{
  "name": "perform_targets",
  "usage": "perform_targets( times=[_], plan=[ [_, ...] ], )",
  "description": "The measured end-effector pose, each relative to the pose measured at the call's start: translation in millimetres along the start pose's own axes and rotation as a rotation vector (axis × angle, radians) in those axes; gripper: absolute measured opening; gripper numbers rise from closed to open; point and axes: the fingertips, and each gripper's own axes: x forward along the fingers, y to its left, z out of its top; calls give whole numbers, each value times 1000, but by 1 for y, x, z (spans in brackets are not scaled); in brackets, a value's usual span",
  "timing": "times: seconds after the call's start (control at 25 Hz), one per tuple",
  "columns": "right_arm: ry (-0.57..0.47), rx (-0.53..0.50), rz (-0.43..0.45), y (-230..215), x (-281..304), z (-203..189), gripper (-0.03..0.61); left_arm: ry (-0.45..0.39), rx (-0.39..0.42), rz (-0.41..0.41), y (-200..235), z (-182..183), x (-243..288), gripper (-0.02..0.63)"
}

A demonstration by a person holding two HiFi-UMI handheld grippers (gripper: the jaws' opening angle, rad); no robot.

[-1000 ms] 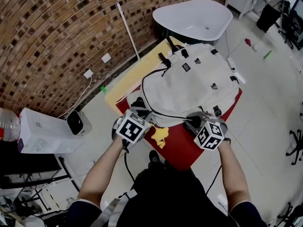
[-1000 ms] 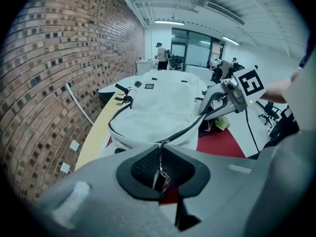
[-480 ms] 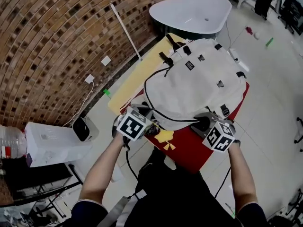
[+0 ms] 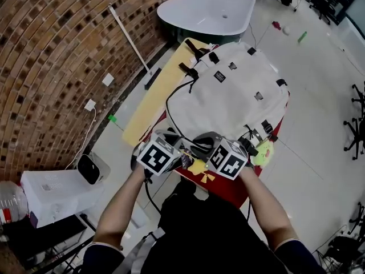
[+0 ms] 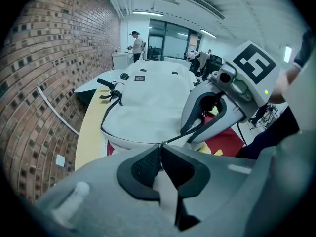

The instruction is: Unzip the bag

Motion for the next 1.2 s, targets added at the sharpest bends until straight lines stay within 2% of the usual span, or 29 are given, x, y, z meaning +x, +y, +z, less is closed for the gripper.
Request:
perform_targets(
  times=[0.12,0.36,0.68,0.84,1.0,1.2],
  plan=[
    [25,3,26,4,-1,-6,63,1,-7,-5,10,-3,4,26],
    [43,44,56,9,-4,-15,61,-8,5,55,53,2,5,25],
    [4,106,77,9,-10,-15,61,-7,38,108,108,12,13,25],
    [-3,130,80,6,-13,-14,61,-6,69,108,127,21,21,26],
    [-6,154,96,7,-15,-14,61,-6,74,71,145,28,29,28],
    [-8,181,126,5,-18,-15,61,9,131,68,159,38,40,28]
  ],
)
